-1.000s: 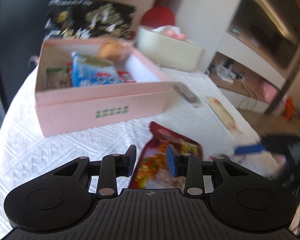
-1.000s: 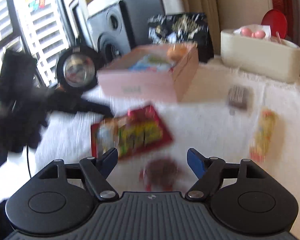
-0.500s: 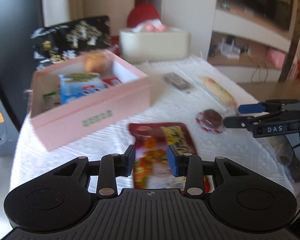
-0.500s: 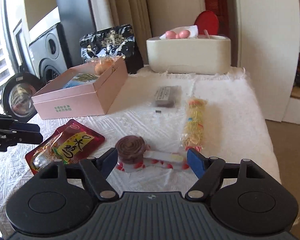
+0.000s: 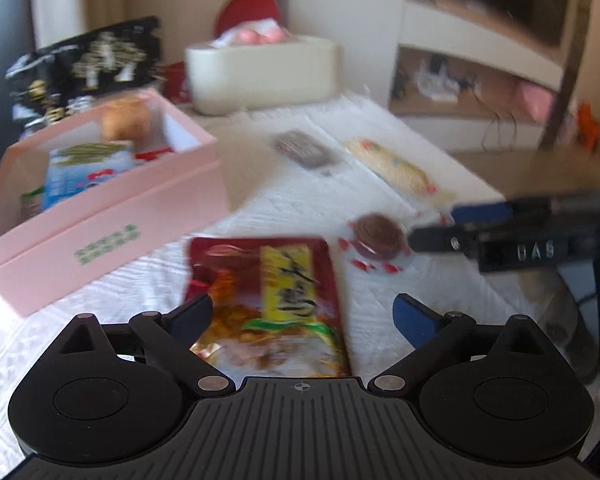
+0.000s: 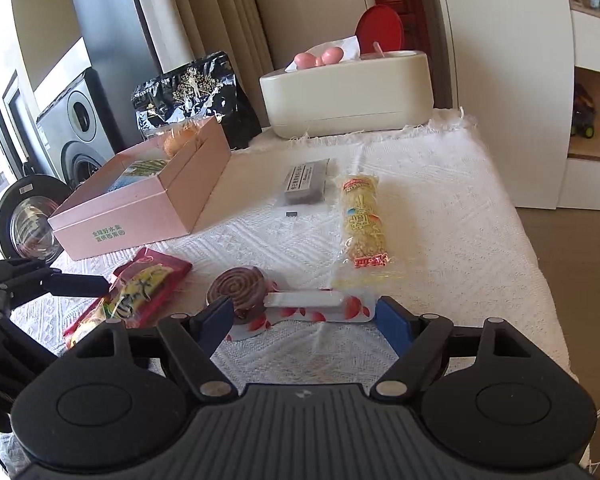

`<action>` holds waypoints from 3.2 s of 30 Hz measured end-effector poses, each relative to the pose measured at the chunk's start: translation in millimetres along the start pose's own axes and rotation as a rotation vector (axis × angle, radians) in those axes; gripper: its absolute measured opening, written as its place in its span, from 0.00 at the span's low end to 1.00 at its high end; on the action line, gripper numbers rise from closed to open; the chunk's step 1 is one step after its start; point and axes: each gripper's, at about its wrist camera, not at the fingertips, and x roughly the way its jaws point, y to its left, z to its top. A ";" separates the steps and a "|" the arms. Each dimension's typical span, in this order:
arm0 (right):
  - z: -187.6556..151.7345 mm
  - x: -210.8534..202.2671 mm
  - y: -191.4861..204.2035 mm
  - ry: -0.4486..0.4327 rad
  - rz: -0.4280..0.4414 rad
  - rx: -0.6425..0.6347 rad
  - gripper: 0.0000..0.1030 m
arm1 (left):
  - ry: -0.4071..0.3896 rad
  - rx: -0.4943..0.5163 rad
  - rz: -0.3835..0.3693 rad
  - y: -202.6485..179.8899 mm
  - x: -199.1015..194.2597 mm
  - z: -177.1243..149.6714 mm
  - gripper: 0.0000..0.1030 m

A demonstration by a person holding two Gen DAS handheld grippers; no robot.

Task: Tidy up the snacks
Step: 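Close the left tool on the red chicken bag and lift it, then grasp the dark biscuit packet with the right tool while the left tool holds the chicken bag, then carry the chicken bag and biscuit packet over the pink box and open both tools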

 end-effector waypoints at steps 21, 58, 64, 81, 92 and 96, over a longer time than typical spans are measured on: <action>3.1 5.2 -5.4 0.028 0.093 0.008 0.97 | 0.032 0.010 0.031 15.1 32.9 3.4 0.95; 94.1 72.5 52.5 0.159 -0.030 -0.214 0.36 | -0.111 -0.293 -0.073 63.1 -81.7 -39.5 0.71; 71.5 -31.0 71.7 0.112 0.107 -0.238 0.36 | -0.077 -0.282 -0.128 51.7 -91.4 -48.6 0.71; 43.0 -104.5 116.6 -0.056 0.213 -0.390 0.36 | -0.332 -0.422 0.004 149.0 -26.5 110.3 0.79; 41.7 -81.1 96.3 -0.028 0.155 -0.345 0.36 | -0.068 -0.220 0.301 135.6 57.0 110.3 0.86; 46.9 -72.1 97.1 -0.029 0.148 -0.323 0.36 | -0.257 -0.298 0.226 146.4 14.9 109.2 0.86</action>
